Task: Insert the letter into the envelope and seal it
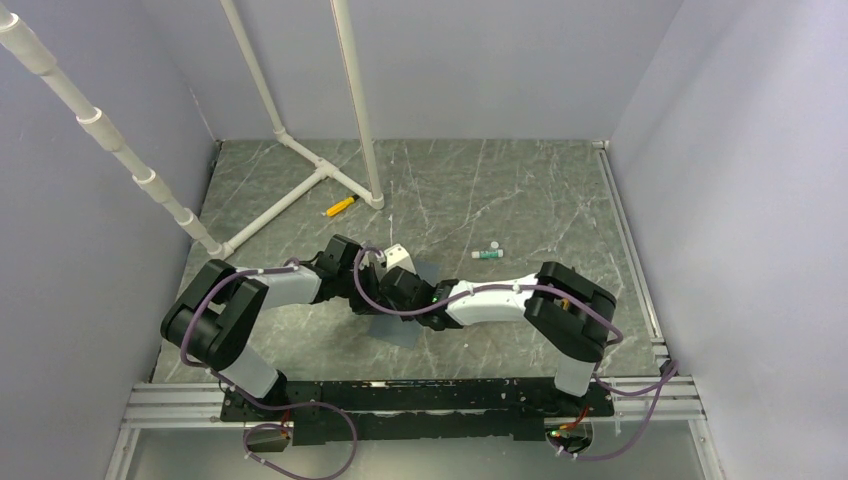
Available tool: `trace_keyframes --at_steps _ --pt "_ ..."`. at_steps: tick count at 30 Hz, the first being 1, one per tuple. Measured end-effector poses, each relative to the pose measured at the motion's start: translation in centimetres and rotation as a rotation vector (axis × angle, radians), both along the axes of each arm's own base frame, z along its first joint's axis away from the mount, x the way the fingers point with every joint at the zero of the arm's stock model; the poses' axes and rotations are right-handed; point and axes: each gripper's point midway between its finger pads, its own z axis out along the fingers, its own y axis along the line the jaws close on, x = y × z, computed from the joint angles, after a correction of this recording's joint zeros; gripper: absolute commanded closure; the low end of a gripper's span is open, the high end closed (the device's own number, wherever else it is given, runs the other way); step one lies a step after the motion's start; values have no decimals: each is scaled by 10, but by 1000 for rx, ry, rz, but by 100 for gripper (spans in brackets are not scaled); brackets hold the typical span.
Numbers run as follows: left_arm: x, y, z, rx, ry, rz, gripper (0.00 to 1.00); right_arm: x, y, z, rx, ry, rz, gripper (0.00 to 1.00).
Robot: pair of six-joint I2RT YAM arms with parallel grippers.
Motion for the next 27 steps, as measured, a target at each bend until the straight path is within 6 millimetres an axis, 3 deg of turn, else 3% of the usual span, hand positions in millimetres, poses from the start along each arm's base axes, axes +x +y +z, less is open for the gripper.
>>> trace_keyframes --at_steps 18,27 --pt "1 -1 0 8 6 -3 98 -24 -6 -1 35 87 26 92" --pt "2 -1 0 10 8 -3 98 -38 -2 0 51 133 67 92"
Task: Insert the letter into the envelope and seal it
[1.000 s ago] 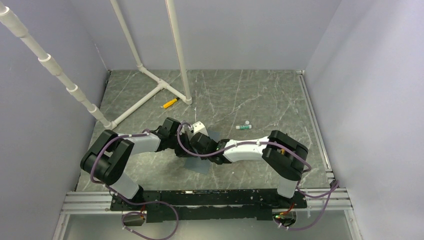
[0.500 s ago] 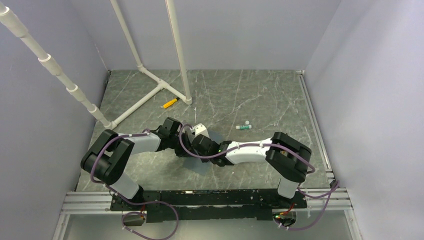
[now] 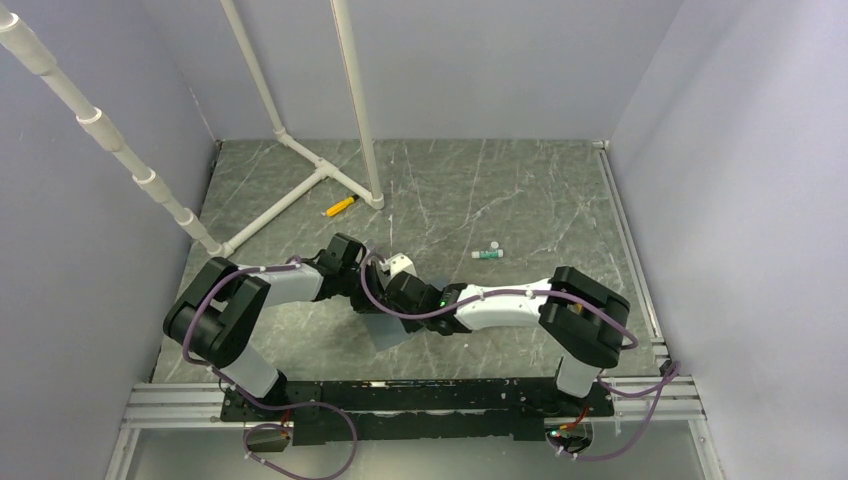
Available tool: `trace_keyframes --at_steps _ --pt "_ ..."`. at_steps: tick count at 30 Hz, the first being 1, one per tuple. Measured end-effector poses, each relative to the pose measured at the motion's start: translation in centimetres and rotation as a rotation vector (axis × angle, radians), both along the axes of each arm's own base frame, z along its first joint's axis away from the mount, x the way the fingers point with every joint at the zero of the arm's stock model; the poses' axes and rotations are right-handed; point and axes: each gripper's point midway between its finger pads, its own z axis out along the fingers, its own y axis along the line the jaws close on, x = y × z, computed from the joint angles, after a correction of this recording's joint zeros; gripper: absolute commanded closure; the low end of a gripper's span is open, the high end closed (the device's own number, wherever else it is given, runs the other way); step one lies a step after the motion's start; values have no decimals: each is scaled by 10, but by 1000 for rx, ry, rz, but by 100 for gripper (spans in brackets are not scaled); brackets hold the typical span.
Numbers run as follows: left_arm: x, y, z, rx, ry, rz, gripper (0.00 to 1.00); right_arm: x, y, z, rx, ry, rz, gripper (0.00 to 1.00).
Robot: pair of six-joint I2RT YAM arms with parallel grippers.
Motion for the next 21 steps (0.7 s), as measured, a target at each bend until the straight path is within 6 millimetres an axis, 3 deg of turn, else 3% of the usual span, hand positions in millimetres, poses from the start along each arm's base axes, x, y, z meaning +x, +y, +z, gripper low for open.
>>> trace_keyframes --at_steps 12,21 --pt "-1 0 -1 -3 3 0 98 -3 7 -1 -139 -62 15 88" --pt "0 1 -2 -56 0 23 98 -19 22 0 -132 -87 75 84"
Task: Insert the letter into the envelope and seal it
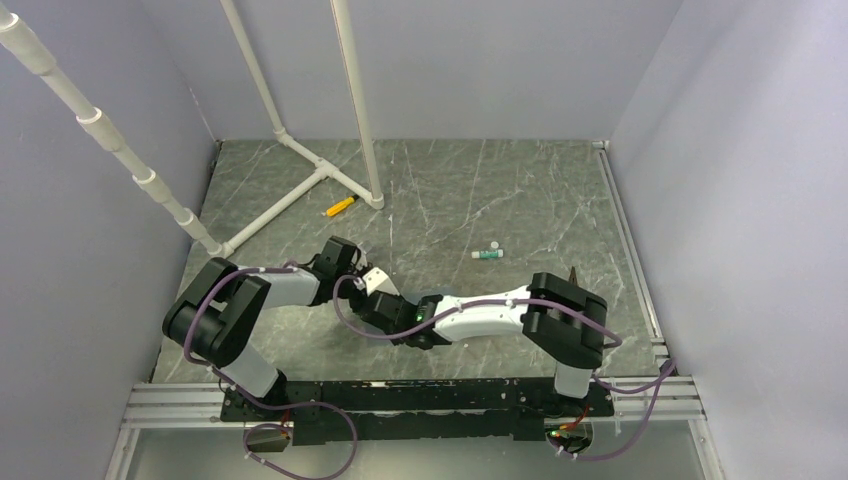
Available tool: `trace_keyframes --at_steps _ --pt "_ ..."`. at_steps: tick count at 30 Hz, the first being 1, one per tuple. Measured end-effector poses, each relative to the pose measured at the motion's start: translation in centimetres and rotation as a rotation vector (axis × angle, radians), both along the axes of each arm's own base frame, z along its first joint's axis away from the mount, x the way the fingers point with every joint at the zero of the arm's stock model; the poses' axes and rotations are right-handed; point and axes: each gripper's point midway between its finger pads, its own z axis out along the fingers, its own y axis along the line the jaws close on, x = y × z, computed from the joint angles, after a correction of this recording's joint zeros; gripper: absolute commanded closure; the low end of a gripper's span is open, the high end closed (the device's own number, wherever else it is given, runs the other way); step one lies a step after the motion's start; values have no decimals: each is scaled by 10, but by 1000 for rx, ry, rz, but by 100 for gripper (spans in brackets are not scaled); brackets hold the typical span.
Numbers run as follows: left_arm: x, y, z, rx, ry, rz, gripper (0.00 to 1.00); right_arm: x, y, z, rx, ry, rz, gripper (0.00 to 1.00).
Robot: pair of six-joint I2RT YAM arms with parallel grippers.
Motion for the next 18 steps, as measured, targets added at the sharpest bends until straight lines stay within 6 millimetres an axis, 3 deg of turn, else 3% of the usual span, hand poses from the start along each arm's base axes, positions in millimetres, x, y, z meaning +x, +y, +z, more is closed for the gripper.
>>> trace_keyframes --at_steps 18 --pt "1 2 -1 -81 6 31 98 -10 17 0 87 11 74 79"
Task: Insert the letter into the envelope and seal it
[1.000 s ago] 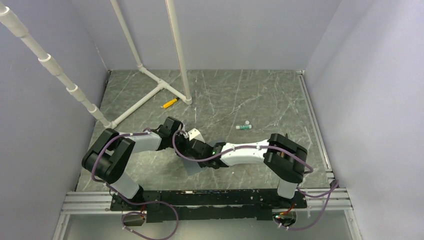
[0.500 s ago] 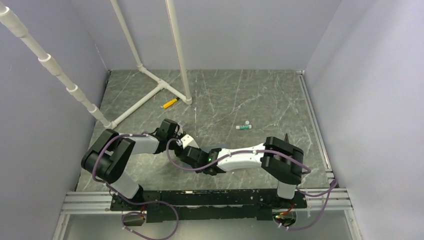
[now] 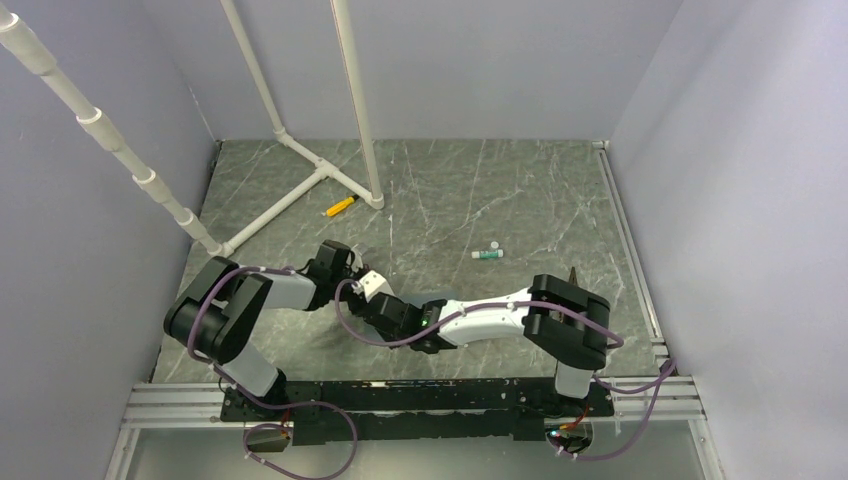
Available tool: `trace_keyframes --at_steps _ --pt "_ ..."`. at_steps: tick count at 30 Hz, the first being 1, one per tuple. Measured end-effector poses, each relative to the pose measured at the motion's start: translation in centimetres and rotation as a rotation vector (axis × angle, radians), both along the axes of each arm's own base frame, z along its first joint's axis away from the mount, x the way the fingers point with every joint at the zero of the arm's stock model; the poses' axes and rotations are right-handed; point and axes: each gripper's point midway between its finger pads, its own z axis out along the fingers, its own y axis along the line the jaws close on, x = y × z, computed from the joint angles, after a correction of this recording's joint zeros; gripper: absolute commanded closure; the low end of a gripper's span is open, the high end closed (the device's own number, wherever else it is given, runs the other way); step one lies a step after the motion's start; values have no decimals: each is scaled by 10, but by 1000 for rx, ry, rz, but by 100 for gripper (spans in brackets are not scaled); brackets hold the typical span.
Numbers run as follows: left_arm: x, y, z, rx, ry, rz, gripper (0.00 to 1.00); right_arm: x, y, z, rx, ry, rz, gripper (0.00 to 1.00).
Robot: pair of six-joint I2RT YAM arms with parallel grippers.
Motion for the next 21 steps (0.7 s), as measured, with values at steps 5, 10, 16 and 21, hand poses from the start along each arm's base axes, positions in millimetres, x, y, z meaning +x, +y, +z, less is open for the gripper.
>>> trace_keyframes --at_steps 5,10,16,21 --pt "0 0 -1 -25 16 3 98 -8 15 1 84 19 66 79" --pt "0 0 0 -41 20 0 98 -15 19 4 135 36 95 76" --pt "1 0 2 -31 13 -21 89 -31 -10 18 139 84 66 62" --pt "18 3 14 29 -48 -18 70 1 -47 52 183 57 -134 56"
